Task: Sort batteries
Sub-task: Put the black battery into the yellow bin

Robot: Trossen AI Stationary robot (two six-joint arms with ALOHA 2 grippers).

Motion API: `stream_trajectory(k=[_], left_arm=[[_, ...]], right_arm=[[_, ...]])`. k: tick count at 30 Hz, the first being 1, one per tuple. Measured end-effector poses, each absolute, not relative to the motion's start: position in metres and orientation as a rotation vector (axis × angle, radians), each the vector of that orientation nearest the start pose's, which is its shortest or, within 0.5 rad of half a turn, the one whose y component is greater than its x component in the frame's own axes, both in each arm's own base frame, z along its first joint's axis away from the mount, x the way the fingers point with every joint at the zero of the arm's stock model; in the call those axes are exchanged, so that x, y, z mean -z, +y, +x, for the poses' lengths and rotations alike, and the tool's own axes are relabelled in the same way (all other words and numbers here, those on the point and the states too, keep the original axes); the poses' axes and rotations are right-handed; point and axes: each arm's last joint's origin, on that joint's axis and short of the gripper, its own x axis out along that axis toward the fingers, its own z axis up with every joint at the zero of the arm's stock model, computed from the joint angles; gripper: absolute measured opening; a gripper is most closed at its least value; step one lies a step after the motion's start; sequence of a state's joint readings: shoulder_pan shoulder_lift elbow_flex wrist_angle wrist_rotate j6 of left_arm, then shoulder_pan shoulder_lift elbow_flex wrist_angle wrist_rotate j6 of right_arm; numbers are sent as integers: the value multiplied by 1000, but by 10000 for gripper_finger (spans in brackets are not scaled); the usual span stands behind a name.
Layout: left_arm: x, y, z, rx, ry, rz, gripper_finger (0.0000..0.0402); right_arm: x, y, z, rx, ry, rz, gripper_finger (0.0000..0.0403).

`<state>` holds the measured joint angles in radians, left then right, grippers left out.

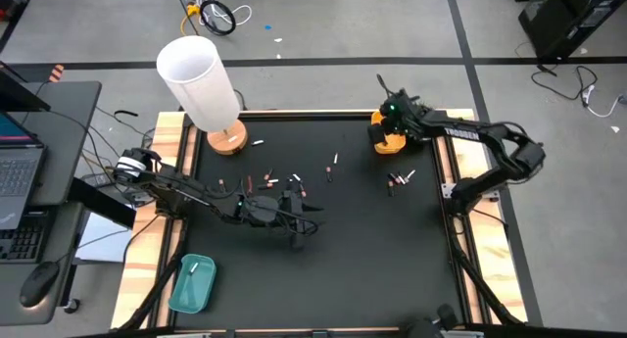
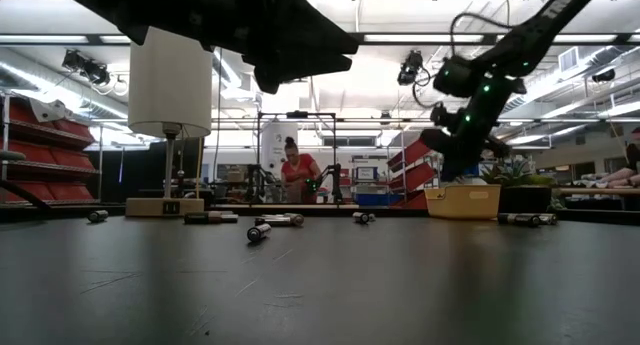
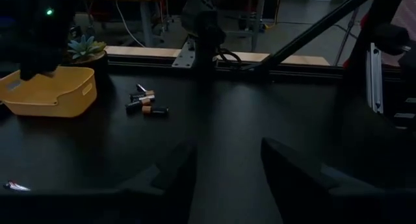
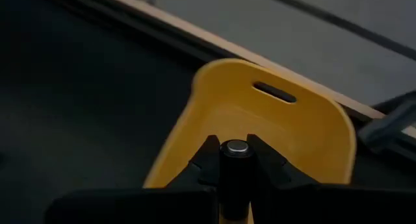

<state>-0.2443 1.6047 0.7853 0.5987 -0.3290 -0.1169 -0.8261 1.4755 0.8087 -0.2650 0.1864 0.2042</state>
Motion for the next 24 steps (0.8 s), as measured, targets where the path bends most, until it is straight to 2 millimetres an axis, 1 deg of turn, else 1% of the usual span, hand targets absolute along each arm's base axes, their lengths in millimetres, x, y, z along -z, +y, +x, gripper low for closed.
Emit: stream_trajectory(k=[5,10,15,21,22,24], left_arm=[[-208,-71,325,-96,207,-49,185],[-208,-71,325,-96,207,-49,185],[-208,-71,325,-96,208,-45,185],[-208,-71,325,-96,208,-45,185],[-208,-71,325,-96,208,-45,185],[-208,-71,325,-96,209,-45,186]], right_arm=[[-190,-224,202,992,941,460,35],[-189,-231,209,971,1021,473,35],[-171,-232,210,950,1135,517,35],[-154,-236,207,980,1204,580,35],[-152,-237,207,983,1210,580,41],[-151,-237,207,985,1213,581,68]])
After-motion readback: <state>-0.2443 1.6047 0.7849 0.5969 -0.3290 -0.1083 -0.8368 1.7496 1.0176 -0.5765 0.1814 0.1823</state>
